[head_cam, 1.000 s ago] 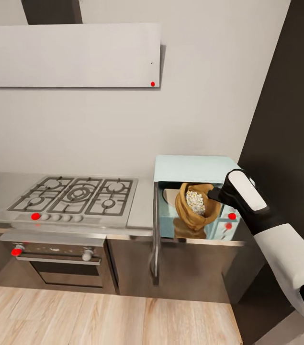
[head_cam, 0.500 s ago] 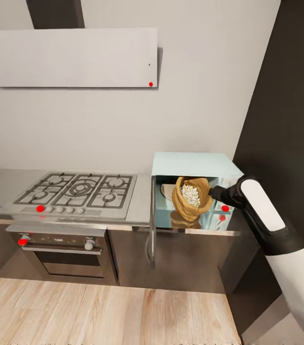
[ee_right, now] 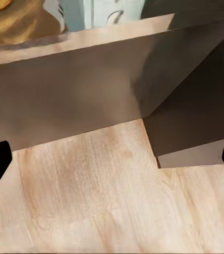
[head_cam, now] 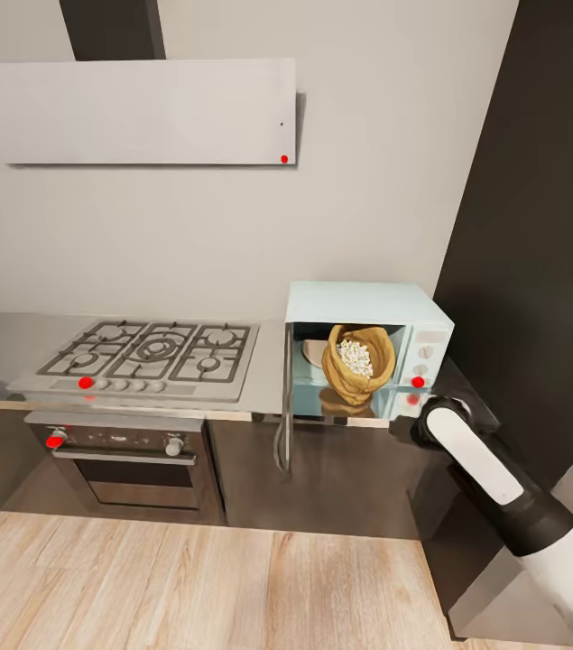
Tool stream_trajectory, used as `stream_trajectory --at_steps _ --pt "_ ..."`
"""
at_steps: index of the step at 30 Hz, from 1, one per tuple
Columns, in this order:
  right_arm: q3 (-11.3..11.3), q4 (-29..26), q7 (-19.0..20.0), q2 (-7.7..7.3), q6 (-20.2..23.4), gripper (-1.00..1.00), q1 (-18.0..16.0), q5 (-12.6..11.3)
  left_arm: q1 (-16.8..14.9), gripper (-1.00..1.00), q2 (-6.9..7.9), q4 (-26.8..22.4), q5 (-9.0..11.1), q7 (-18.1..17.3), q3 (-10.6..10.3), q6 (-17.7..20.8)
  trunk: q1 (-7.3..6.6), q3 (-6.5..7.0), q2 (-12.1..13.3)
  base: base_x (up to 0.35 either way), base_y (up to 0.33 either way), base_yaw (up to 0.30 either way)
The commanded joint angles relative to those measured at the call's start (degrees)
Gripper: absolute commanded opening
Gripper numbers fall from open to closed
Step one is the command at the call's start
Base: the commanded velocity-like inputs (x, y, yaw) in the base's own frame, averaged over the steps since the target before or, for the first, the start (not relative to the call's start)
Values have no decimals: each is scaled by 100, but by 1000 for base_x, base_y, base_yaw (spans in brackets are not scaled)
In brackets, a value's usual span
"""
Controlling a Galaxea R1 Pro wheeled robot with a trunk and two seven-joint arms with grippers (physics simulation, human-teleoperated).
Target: In the kitchen, take the popcorn bag from the countertop, put it into the microwave, and heat it until the popcorn is cooked so the cooked popcorn ends up inside the bag.
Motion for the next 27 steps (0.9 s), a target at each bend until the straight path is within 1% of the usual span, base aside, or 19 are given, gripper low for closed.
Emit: stream_trajectory --at_steps 1,2,3,4,5,6,7,8,9,10,11,12,14,15,16,17,19,21,27 --pt "276 -19 63 -8 47 100 15 55 -3 100 -1 -2 11 21 -10 -19 4 -12 -13 0 0 0" --pt "512 -60 437 -12 -4 100 76 237 -3 100 -1 -4 11 21 -11 -35 4 -12 -13 0 0 0" --pt "640 -187 1091 -19 -171 100 202 615 -3 100 -1 -5 10 21 -11 -58 4 -12 -13 0 0 0" --pt "700 -343 1838 -23 -419 100 404 1198 -8 100 -1 -6 10 21 -10 -75 4 -12 -13 0 0 0" --pt "711 -435 2422 -21 -634 100 580 1738 -9 100 -1 -6 10 21 -8 -83 4 -12 -13 0 0 0" --pt "707 -517 3168 -14 -949 100 814 2483 -11 100 -1 -10 10 21 -4 -93 4 -12 -13 0 0 0" --pt "702 -532 3785 4 -1260 100 1016 3169 -11 100 -1 -13 10 21 5 -99 4 -12 -13 0 0 0" --pt "703 -523 4075 15 -1456 100 1120 3560 -13 100 -1 -14 10 21 5 -101 4 -12 -13 0 0 0" --pt "704 -513 4311 29 -1725 100 1248 4088 -27 100 -1 -14 10 21 1 -103 4 -12 -13 0 0 0" --pt "704 -509 4393 33 -1870 100 1325 4372 -38 100 -1 -15 10 21 0 -104 4 -12 -13 0 0 0" --pt "694 -506 4465 39 -2096 100 1498 4693 -44 100 -1 -15 10 21 2 -105 4 -12 -13 0 0 0" --pt "688 -501 4518 26 -2367 100 1627 4899 -46 100 -1 -15 10 16 4 -105 4 -12 -13 0 0 0" --pt "684 -349 4552 8 -2722 100 1682 4984 -47 100 -1 -15 10 15 5 -105 4 -12 -13 0 0 0" --pt "683 -15 4583 4 -3206 100 1701 5011 -47 100 -1 -15 9 13 1 -106 4 -12 -13 0 0 0" --pt "689 527 4642 11 -4023 100 1711 5033 -47 100 -1 -15 6 12 -2 -106 4 -12 -13 0 0 0" --pt "685 914 4724 14 -4580 100 1711 5042 -45 100 -1 -15 4 12 -2 -106 4 -12 -13 0 0 0" --pt "670 1225 4834 4 -4996 100 1701 5046 -41 100 -1 -15 2 12 -3 -106 4 -12 -13 0 0 0" --pt "664 1356 4872 9 -5151 100 1660 5058 -39 100 -1 -15 2 12 -3 -106 4 -12 -13 0 0 0" --pt "663 1542 4893 42 -5276 100 1516 5133 -34 100 -1 -15 -5 -3 -31 -106 4 -12 -13 0 0 0"
